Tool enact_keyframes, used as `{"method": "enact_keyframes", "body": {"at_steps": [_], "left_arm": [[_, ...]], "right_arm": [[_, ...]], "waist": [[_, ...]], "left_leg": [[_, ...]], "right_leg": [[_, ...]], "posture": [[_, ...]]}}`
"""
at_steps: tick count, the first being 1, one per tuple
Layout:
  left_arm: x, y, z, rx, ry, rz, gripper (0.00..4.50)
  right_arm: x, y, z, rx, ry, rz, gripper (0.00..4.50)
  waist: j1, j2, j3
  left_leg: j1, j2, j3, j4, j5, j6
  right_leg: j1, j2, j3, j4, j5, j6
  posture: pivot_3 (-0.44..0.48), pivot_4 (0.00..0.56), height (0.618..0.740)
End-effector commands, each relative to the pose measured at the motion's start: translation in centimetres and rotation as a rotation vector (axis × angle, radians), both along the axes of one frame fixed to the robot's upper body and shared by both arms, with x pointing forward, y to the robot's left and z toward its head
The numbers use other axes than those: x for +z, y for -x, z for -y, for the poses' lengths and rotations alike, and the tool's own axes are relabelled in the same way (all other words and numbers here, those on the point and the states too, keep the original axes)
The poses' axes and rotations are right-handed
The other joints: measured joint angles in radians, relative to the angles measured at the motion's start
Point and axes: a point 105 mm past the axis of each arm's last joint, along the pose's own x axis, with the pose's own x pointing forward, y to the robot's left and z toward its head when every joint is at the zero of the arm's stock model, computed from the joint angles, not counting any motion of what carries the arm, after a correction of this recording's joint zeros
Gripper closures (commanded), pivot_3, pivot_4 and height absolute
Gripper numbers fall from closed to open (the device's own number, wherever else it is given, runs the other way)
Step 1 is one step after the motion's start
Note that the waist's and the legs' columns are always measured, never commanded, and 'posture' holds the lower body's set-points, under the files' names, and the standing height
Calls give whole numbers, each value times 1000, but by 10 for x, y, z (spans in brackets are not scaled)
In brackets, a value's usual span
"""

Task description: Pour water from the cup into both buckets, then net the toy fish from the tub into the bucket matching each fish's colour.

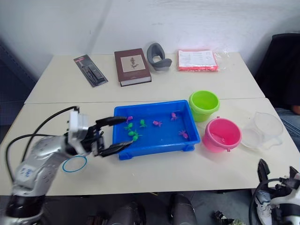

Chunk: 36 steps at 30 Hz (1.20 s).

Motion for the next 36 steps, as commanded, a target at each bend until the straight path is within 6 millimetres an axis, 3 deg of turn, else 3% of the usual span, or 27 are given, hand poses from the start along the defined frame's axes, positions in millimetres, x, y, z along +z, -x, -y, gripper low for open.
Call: {"method": "enact_keyframes", "body": {"at_steps": [1, 4, 11, 22, 36], "left_arm": [[-3, -6, 7, 36, 17, -7, 61], [-2, -7, 17, 29, 48, -6, 61], [-1, -5, 25, 1, 66, -5, 61], [-3, -2, 29, -66, 24, 33, 61], [4, -17, 37, -78, 22, 112, 61]], "right_arm": [[2, 0, 30, -120, -27, 7, 0], [-6, -13, 39, -116, -73, -39, 0], [2, -40, 42, -41, -34, -45, 0], [-4, -60, 53, -32, -51, -66, 0], [0, -81, 81, -117, -121, -26, 0]], "waist": [[-4, 0, 0], [-1, 0, 0], [1, 1, 0], [2, 1, 0], [0, 1, 0]], "left_leg": [[0, 0, 1, 0, 0, 0], [0, 1, 2, 0, 0, 0], [0, 1, 3, 0, 2, 0], [0, 1, 3, 0, 2, 0], [0, 1, 4, 1, 2, 0]], "right_leg": [[0, 1, 1, 0, 0, 0], [0, 8, 3, 0, 0, 0], [0, 10, 9, 0, 0, 1], [-1, 10, 9, 0, 1, 1], [-1, 10, 9, 0, 1, 1]], "posture": [[0, 150, 740], [0, 150, 740], [0, 150, 740], [0, 150, 740], [0, 150, 740]]}}
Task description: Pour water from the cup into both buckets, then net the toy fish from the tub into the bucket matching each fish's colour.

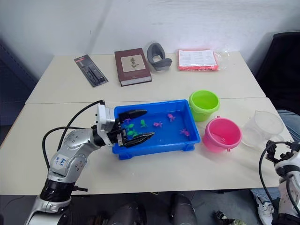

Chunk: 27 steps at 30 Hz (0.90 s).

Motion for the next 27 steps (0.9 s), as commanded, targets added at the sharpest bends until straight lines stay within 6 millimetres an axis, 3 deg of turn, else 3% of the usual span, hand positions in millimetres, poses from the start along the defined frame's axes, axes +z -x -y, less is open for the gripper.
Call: {"method": "enact_keyframes", "body": {"at_steps": [1, 9, 12, 13, 15, 18, 19, 27], "left_arm": [[8, 2, 3, -19, 6, 57, 61], [10, -2, 3, -12, 8, 75, 61], [10, -3, 4, -12, 8, 77, 0], [10, -3, 4, -12, 8, 78, 0], [11, -3, 4, -12, 7, 79, 0], [11, -3, 3, -9, 7, 80, 0], [11, -3, 3, -8, 7, 80, 0], [12, -5, 0, -5, 18, 71, 0]], "right_arm": [[16, 2, 16, -39, 34, 34, 0], [19, -9, 22, -32, 33, 46, 0], [20, -13, 22, -21, 29, 53, 1285], [20, -14, 22, -14, 28, 52, 2057], [22, -17, 21, 2, 30, 66, 2679], [26, -19, 21, 13, 35, 85, 4249], [27, -19, 20, 16, 35, 92, 4441], [37, -12, 13, 49, 57, 139, 4441]], "waist": [[0, 0, 0], [0, 0, 0], [0, 0, 0], [0, 0, 0], [0, 0, 0], [0, 0, 0], [0, 0, 0], [2, 0, 0]], "left_leg": [[0, 0, 0, 0, 0, 0], [0, 0, 0, 0, 0, 0], [0, 0, 0, 0, 0, 0], [0, 0, 0, 0, 0, 0], [0, 0, 0, 0, 0, 0], [0, 0, 0, 0, 0, 0], [0, 0, 0, 0, 0, 0], [0, 0, -1, 0, 0, 0]], "right_leg": [[0, 0, 0, 0, 0, 0], [0, 0, 0, 0, 0, 0], [0, -1, 0, 0, 0, 1], [0, 0, 0, 0, 0, 1], [0, 0, 0, 0, 0, 1], [0, 0, 0, 0, 0, 1], [0, 0, 0, 0, 0, 1], [1, -1, -1, -1, 1, 1]], "posture": [[0, 150, 740], [0, 150, 740], [0, 150, 740], [0, 150, 740], [0, 150, 740], [0, 150, 740], [0, 150, 740], [0, 150, 740]]}}
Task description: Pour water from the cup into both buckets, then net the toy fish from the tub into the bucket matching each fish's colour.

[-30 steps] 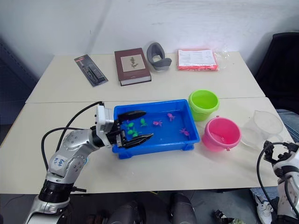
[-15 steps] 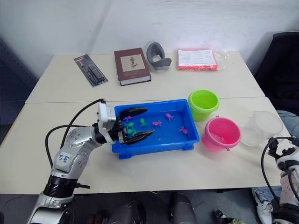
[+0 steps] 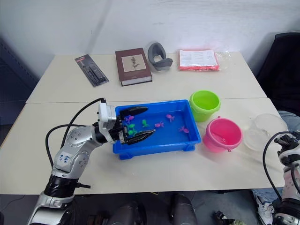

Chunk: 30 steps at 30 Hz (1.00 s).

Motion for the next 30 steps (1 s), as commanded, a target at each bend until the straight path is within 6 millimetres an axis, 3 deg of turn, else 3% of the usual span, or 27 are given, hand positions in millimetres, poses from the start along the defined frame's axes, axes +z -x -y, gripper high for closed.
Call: {"method": "enact_keyframes", "body": {"at_steps": [1, 12, 18, 25, 30], "left_arm": [[10, -1, -2, -5, 19, 30, 0], [5, 13, -11, -144, -32, -58, 0], [-1, 12, -23, -221, -95, -85, 0], [-3, 5, -14, -245, -83, -65, 0], [-4, 3, -15, -245, -79, -68, 0]], "right_arm": [[23, 9, 1, 1, 51, 70, 4441], [94, 32, -32, 67, 313, 99, 4441], [127, 33, -62, 158, 476, 48, 4441], [139, 32, -82, 169, 766, -62, 4441], [134, 30, -93, 191, 859, -83, 4441]], "waist": [[1, 0, 0], [-1, 4, 2], [1, 4, 3], [6, 3, 3], [4, 2, 4]], "left_leg": [[0, 0, 0, 0, 0, 0], [-1, 0, 0, 0, 0, -1], [-1, 0, 0, 0, 0, -1], [-2, 0, -1, 0, 0, -1], [-2, 0, 0, -1, 0, -1]], "right_leg": [[0, 0, 0, 0, 0, 0], [-2, -1, 0, 0, 0, 0], [-2, 0, 0, 0, 0, 0], [-2, 1, -1, -2, 0, 0], [-2, 2, -1, -3, 0, 1]], "posture": [[0, 150, 740], [0, 150, 740], [0, 150, 740], [0, 150, 740], [0, 150, 740]]}}
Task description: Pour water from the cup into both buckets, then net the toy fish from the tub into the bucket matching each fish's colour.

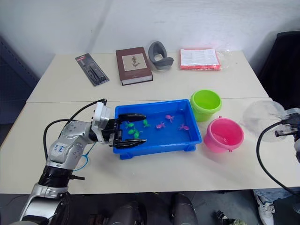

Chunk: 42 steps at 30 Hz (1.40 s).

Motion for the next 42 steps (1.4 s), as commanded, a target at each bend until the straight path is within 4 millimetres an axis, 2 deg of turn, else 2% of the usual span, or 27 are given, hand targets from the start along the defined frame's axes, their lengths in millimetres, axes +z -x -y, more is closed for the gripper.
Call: {"method": "enact_keyframes", "body": {"at_steps": [1, 10, 30, 42], "left_arm": [[6, 1, 1, -21, 2, 35, 0], [2, 8, 9, -45, 20, 15, 0], [2, 9, 14, -18, 47, 21, 0], [0, 9, 14, -11, 54, 28, 0]], "right_arm": [[15, 1, -14, 34, 110, 57, 4441], [11, -10, -23, 33, 234, 84, 4441], [14, -13, -30, 86, 573, 94, 4441], [22, -13, -37, 112, 672, 160, 4441]], "waist": [[-2, 0, 0], [-3, 0, 0], [-3, 0, 0], [-5, -1, 0]], "left_leg": [[0, 0, 0, 0, 0, 0], [0, 0, 0, 0, 0, 0], [0, 0, 0, 0, 0, 0], [0, 0, 0, 0, 1, -1]], "right_leg": [[0, 0, 0, 0, 0, 0], [0, 0, 0, 0, 0, 0], [0, 1, 0, -1, 0, 0], [0, 1, 0, 0, 0, 0]], "posture": [[0, 150, 740], [0, 150, 740], [0, 150, 740], [0, 150, 740]]}}
